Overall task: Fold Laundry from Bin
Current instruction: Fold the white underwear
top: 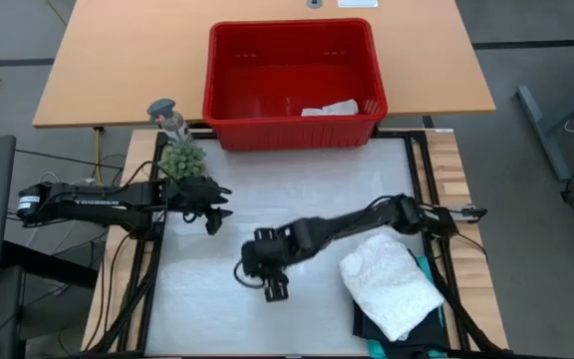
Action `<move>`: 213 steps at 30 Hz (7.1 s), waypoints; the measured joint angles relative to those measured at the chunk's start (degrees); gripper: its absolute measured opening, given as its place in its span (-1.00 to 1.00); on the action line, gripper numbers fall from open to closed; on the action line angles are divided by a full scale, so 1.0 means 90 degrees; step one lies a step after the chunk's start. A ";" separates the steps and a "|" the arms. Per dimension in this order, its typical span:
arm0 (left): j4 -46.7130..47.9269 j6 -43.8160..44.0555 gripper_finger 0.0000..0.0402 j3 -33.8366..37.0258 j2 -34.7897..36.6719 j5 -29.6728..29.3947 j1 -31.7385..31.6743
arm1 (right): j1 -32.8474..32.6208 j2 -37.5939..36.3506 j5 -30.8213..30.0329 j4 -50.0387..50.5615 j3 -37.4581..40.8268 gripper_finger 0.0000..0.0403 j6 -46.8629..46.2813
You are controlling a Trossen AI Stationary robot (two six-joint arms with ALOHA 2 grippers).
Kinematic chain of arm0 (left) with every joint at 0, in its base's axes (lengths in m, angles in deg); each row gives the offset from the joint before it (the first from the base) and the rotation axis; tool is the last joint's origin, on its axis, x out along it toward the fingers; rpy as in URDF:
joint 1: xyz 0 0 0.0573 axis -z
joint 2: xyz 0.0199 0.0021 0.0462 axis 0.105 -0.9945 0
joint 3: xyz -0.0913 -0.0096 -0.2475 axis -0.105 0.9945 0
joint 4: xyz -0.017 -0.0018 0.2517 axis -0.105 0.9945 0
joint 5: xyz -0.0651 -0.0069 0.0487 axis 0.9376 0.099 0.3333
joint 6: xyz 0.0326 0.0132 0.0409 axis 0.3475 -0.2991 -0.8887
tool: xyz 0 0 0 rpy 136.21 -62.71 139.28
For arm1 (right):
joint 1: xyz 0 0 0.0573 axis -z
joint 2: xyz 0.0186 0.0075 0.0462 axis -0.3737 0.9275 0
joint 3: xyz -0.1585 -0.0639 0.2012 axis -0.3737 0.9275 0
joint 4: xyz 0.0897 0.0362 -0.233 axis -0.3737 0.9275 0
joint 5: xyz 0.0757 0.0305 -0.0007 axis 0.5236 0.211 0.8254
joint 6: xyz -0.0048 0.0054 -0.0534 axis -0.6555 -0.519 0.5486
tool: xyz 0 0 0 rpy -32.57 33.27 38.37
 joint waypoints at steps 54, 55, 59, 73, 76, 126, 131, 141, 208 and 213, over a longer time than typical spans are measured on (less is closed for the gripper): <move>-0.0164 -0.0468 0.12 0.0034 0.0000 -0.0915 -0.0024 | 0.0978 -0.0352 0.0145 0.1640 0.0624 0.40 -0.1315; -0.0164 -0.0455 0.12 0.0034 0.0000 -0.0959 -0.0024 | 0.1057 -0.0354 -0.0297 0.1645 0.0626 0.40 -0.1682; -0.0139 -0.0345 0.12 0.0036 0.0002 -0.0992 -0.0024 | 0.1346 -0.0248 -0.0919 0.1303 0.0640 0.40 -0.3011; 0.0081 -0.0395 0.12 0.0036 0.0002 -0.0996 -0.0024 | 0.1558 0.0117 -0.1109 0.0732 0.0831 0.40 -0.3039; 0.0085 -0.0453 0.12 0.0036 0.0001 -0.0996 -0.0024 | 0.1542 0.0110 -0.0971 0.0299 0.1197 0.40 -0.3229; 0.0899 -0.0455 0.12 0.0041 0.0088 -0.1776 -0.0022 | 0.1026 0.0274 0.1225 -0.0227 -0.0379 -0.65 -0.0898; 0.1064 -0.0449 0.12 0.0041 0.0186 -0.1784 -0.0029 | 0.1136 0.0638 0.1269 0.0144 -0.0364 -0.17 -0.0938; 0.0621 0.0344 0.12 0.0041 0.0203 -0.1074 -0.0037 | 0.1620 0.0593 -0.1394 0.0967 -0.0309 0.04 -0.1255; 0.0372 0.0081 0.12 0.0036 0.0138 0.0388 -0.1145 | 0.0889 -0.1573 0.2446 -0.0242 -0.0281 -0.93 -0.1155; 0.0390 0.0065 0.12 0.0036 0.0138 0.0436 -0.1144 | 0.0806 -0.1572 0.2679 -0.0956 -0.0291 -0.93 -0.1133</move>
